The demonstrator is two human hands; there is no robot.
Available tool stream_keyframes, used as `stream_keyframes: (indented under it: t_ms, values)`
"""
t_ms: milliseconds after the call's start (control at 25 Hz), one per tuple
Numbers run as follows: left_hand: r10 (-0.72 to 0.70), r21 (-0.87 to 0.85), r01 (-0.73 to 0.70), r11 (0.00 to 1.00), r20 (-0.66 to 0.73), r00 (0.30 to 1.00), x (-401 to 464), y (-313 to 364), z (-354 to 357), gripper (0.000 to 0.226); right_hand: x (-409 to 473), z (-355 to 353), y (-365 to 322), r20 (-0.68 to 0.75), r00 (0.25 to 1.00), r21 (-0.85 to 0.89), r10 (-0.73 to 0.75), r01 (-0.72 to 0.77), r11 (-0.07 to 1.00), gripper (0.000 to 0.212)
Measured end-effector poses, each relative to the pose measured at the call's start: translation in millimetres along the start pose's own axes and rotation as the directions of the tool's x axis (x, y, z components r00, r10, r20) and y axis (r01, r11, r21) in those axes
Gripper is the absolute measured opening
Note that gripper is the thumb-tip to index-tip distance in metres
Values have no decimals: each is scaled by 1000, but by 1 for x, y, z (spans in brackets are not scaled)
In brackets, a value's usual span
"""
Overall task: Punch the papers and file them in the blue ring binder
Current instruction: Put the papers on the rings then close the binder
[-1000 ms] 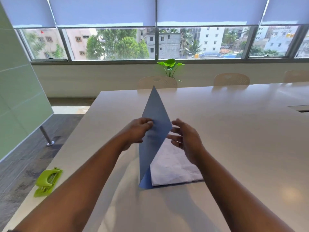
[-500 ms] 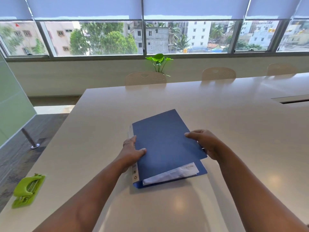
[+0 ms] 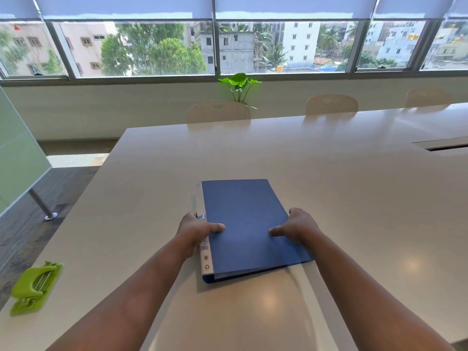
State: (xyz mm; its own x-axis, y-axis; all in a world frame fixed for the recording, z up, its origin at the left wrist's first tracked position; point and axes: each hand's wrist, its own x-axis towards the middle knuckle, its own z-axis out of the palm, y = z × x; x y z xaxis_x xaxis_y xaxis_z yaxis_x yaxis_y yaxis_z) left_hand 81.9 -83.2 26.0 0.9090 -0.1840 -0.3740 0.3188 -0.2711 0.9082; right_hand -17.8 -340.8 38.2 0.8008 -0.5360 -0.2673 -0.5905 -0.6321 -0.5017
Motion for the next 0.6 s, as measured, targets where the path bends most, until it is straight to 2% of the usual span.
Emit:
stream_keyframes:
  t_ms: [160, 240, 320, 400, 480, 520, 600]
  values:
    - [-84, -214, 108, 971, 119, 989, 5, 3, -1, 53, 1, 5, 1, 31, 999, 9, 16, -16, 1000, 64]
    - [-84, -268, 121, 956, 147, 986, 7, 1, -5, 59, 0, 6, -1, 48, 999, 87, 12, -16, 996, 62]
    - [-80, -297, 127, 946, 167, 983, 8, -4, -11, 61, -3, 10, -4, 90, 996, 242, 13, -34, 970, 60]
    - [-54, -322, 107, 941, 169, 984, 4, -10, -20, 54, -5, 16, -4, 117, 993, 381, 2, -46, 923, 83]
    - [-11, -352, 68, 934, 160, 987, 1, -12, -33, 45, -2, 20, -7, 69, 997, 444, -21, -12, 896, 111]
    - [10, -367, 49, 929, 157, 988, 0, -11, -40, 42, -5, 20, -13, 65, 997, 497, -36, -1, 868, 111]
    - [43, -390, 12, 921, 132, 990, 3, -8, -60, 41, -10, 24, -25, 124, 989, 621, -82, -13, 783, 94]
